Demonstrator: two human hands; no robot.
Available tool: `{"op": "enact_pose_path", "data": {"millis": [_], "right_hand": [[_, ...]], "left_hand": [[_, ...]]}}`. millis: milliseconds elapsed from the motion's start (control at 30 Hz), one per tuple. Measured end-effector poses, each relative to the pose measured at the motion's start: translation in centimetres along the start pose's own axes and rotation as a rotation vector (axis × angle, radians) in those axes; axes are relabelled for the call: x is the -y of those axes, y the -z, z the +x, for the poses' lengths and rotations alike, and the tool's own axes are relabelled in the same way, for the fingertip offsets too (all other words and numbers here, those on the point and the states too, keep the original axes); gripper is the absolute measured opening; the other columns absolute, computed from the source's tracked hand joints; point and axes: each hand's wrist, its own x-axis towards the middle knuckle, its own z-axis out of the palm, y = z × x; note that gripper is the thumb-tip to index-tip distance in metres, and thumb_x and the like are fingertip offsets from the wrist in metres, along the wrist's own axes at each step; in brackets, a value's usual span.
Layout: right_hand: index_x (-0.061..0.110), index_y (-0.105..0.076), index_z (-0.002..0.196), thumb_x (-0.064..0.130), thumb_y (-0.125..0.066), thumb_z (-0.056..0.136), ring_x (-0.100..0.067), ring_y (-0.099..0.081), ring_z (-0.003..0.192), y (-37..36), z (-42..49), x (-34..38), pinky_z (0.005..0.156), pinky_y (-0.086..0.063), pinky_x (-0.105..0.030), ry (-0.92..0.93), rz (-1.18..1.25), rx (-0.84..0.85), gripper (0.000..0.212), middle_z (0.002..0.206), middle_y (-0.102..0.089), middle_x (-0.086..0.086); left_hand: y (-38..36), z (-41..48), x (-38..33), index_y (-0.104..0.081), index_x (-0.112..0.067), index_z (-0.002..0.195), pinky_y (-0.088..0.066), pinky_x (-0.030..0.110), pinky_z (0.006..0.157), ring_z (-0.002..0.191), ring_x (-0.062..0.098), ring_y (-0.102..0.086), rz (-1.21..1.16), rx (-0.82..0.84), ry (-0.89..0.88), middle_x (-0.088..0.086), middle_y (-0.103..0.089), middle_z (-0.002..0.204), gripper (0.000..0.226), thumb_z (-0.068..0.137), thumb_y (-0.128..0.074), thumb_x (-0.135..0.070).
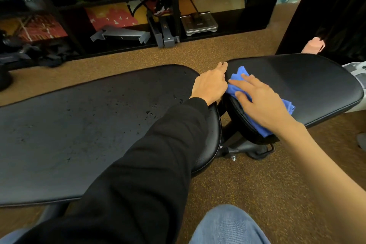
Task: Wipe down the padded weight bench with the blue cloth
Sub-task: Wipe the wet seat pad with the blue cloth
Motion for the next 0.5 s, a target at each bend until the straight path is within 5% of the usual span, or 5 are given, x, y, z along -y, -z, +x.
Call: {"op": "enact_pose_path", "data": {"millis": [267, 500], "right_hand": [[0.039, -0.031, 0.141, 0.04, -0.024, 0.099, -0.02, -0.019, 0.143, 0.6, 0.2, -2.9, 0.113, -0.016, -0.053, -0.059, -0.116, 0.078, 0.042, 0.152, -0.029, 0.002], [0.014, -0.037, 0.139, 0.03, -0.028, 0.099, -0.037, -0.027, 0.134, -1.8, 5.3, -0.9, 0.107, -0.024, -0.054, -0.219, -0.168, -0.002, 0.045, 0.144, -0.034, -0.017]], "left_hand": [[-0.1, -0.1, 0.1, -0.026, -0.018, 0.15, -0.042, 0.042, 0.092, 0.124, 0.033, -0.05, -0.006, 0.006, 0.001, 0.001, -0.023, 0.158, 0.052, 0.098, -0.03, -0.014], [0.0, 0.0, -0.1, -0.026, -0.02, 0.15, -0.039, 0.04, 0.093, 0.13, 0.031, -0.044, -0.011, 0.018, 0.03, -0.001, -0.024, 0.157, 0.054, 0.097, -0.031, -0.013]]}}
